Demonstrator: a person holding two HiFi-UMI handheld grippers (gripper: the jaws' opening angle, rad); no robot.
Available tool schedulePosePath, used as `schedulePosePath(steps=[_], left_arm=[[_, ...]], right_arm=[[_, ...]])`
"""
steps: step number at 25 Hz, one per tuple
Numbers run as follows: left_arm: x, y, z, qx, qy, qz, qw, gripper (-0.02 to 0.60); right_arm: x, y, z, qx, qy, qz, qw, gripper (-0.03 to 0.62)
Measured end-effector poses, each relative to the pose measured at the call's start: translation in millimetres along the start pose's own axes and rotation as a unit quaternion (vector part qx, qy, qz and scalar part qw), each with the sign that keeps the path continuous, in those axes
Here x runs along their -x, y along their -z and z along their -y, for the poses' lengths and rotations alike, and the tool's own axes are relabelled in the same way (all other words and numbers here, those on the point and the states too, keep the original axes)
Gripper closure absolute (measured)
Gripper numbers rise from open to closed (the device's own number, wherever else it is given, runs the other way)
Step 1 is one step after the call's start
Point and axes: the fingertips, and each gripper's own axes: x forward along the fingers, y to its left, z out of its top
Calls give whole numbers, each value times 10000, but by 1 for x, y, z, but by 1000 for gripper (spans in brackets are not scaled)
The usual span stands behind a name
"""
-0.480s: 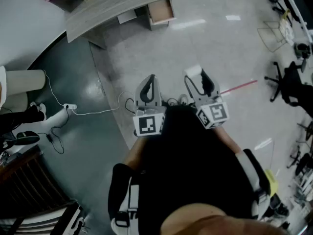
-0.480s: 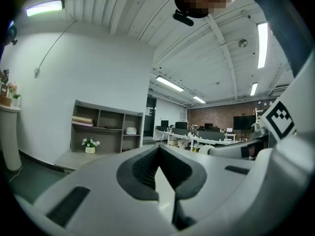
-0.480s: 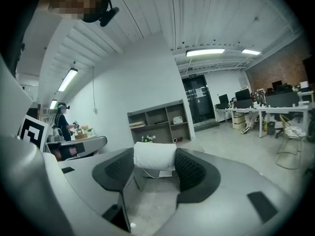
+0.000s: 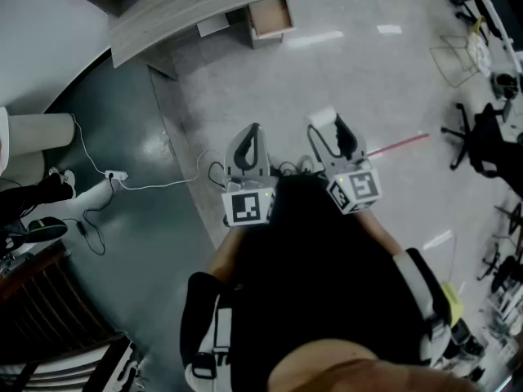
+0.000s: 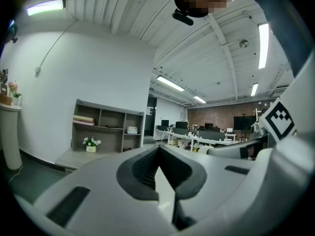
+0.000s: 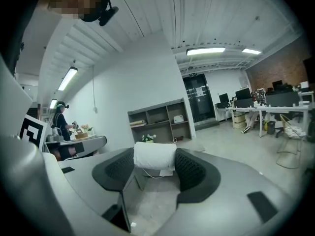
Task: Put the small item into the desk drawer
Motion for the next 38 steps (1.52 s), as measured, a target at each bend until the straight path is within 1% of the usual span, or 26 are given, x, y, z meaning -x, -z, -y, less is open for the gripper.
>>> schedulePosePath(steps=[7, 17, 24, 27, 31, 38], left_arm=[[2, 2, -11, 49, 33, -32, 10000, 583], [12, 8, -29, -57, 359, -134, 9992, 583], [10, 11, -37, -16, 434, -198, 9989, 583], [5, 13, -38, 42, 421, -232, 9988, 583], [-7, 13, -41, 18, 410, -231, 9989, 583], [-43, 4, -44, -47, 394, -223, 9990, 583]], right_arm=[[-4, -1, -8, -46, 73, 3, 10000, 332], [-12, 6, -31, -58, 254, 36, 9997, 332], [-16, 5, -41, -27, 287, 6, 9996, 332], [-21, 5, -38, -24, 299, -32, 9995, 332], [-34, 4, -31, -20, 274, -25, 9996, 332], [-67, -8, -10, -50, 212, 5, 9998, 332]])
